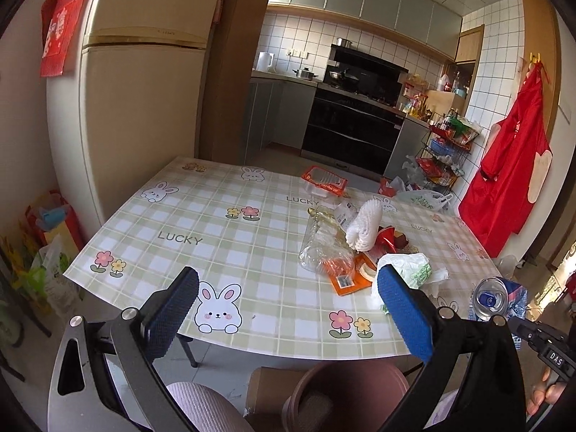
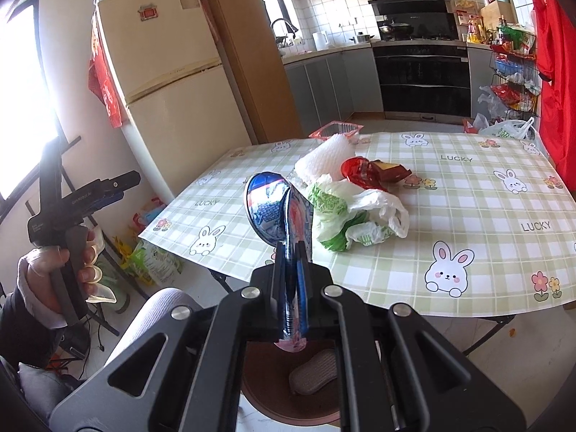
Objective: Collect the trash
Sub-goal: 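Lower the crushed can into the trash bin and open the right gripper, then move both grippers toward the trash items on the table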
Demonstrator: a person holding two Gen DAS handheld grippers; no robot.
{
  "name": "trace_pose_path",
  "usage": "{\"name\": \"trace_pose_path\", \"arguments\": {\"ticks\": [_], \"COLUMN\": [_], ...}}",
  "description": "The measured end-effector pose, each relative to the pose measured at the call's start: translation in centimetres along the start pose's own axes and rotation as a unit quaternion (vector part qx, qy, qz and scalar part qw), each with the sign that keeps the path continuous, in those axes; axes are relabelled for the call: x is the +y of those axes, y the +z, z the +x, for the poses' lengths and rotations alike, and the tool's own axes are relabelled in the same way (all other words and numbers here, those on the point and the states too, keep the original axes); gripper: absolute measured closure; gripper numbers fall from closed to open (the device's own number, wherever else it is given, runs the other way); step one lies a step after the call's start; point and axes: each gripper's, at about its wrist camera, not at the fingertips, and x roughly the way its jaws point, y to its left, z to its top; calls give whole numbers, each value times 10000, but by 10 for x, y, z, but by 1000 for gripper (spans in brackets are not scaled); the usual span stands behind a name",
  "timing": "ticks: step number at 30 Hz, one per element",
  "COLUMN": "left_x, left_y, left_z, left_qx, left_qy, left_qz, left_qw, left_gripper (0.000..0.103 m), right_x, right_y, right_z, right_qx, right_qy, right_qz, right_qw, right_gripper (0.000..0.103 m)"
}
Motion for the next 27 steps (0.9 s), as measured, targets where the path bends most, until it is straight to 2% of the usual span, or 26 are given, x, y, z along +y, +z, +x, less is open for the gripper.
{"name": "trace_pose_path", "arguments": {"ticks": [5, 8, 10, 12, 14, 17, 19, 20, 22, 27], "left_x": [4, 7, 8, 8, 6, 4, 3, 3, 2, 3], "left_y": [-2, -2, -2, -3, -3, -5, -5, -4, -4, -4], "left_z": [2, 4, 4, 4, 5, 5, 4, 4, 3, 2], "left_qx": [1, 13, 22, 35, 43, 43, 32, 29, 16, -19], "left_qy": [36, 62, 77, 76, 67, 71, 68, 67, 77, 122], "left_qz": [-60, -100, -114, -123, -101, -48, -38, -35, -27, -8], "left_qw": [10000, 9999, 9999, 9999, 9999, 10000, 10000, 10000, 10000, 9999], "left_gripper": [6, 6, 6, 6, 6, 6, 6, 6, 6, 6], "right_x": [5, 6, 8, 9, 9, 6, 3, 2, -2, -13], "right_y": [-2, -3, -2, -2, 0, 5, 6, 7, 9, 9], "right_z": [9, 10, 10, 9, 6, -2, -6, -9, -12, -16], "right_qx": [157, 157, 145, 130, 59, -91, -184, -243, -323, -379], "right_qy": [86, 142, 142, 114, 42, -170, -340, -447, -580, -938], "right_qz": [-25, -27, -47, -74, -97, -110, -100, -79, -29, 111], "right_qw": [9998, 9998, 9998, 9998, 9999, 9998, 9992, 9987, 9978, 9948], "right_gripper": [93, 87, 79, 79, 70, 50, 29, 25, 9, 6]}}
